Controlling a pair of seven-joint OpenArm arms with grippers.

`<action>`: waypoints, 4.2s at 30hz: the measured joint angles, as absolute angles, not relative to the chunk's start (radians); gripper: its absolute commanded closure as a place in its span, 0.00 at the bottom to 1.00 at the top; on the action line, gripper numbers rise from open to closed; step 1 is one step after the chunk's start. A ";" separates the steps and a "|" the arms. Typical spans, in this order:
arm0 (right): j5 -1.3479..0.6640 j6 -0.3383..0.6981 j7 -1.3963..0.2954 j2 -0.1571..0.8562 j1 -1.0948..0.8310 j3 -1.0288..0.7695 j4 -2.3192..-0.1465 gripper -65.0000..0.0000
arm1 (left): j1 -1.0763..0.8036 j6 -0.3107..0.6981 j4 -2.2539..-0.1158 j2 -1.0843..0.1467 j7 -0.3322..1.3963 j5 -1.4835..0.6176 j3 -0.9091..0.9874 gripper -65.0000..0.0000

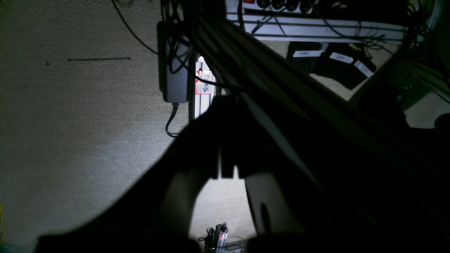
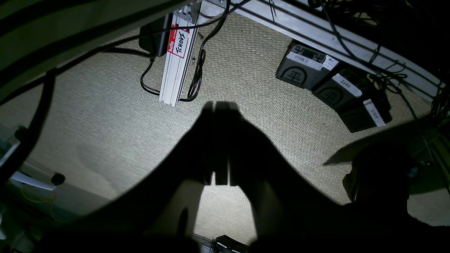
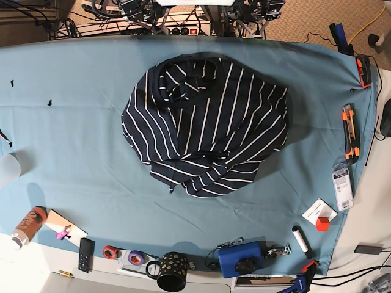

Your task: Layout the t-shirt on the table in an organized manner, then fold the t-shirt properly

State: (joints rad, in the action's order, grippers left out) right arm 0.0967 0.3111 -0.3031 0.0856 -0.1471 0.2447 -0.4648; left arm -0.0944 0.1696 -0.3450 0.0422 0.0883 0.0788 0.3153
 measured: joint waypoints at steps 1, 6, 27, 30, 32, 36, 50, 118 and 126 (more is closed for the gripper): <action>0.097 0.311 -0.303 0.086 -0.147 0.245 -0.465 1.00 | -0.094 0.170 -0.345 0.042 0.088 0.079 0.315 1.00; 0.097 0.311 -0.303 0.086 -0.147 0.245 -0.465 1.00 | -0.094 0.169 -0.345 0.042 0.088 0.079 0.315 1.00; 0.097 0.311 -0.303 0.086 -0.147 0.245 -0.465 1.00 | -0.094 0.170 -0.345 0.042 0.088 0.079 0.315 1.00; 0.097 0.311 -0.303 0.086 -0.147 0.245 -0.465 1.00 | -0.094 0.170 -0.345 0.042 0.088 0.079 0.315 1.00; 0.097 0.311 -0.303 0.086 -0.147 0.245 -0.465 1.00 | -0.094 0.170 -0.345 0.042 0.088 0.079 0.315 1.00; 0.097 0.311 -0.303 0.086 -0.147 0.245 -0.465 1.00 | -0.094 0.170 -0.345 0.042 0.088 0.079 0.315 1.00; 0.080 0.314 -0.334 0.179 -0.164 0.245 -0.471 1.00 | -0.158 0.172 -0.352 -0.041 0.090 0.078 0.316 1.00; -0.771 0.570 -0.882 0.465 -0.677 -0.393 -2.153 0.80 | -0.875 0.215 -2.338 -0.131 0.447 -0.197 0.315 0.71; -0.752 0.570 -0.815 0.465 -0.625 -0.331 -2.153 0.59 | -0.870 0.244 -2.338 -0.131 0.419 -0.196 0.315 0.55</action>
State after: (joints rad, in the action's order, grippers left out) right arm -0.7525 0.5697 -0.8146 0.4648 -0.6250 -0.3309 -2.1529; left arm -0.8696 0.2443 -2.3383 -0.1307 0.4191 -0.1959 0.3149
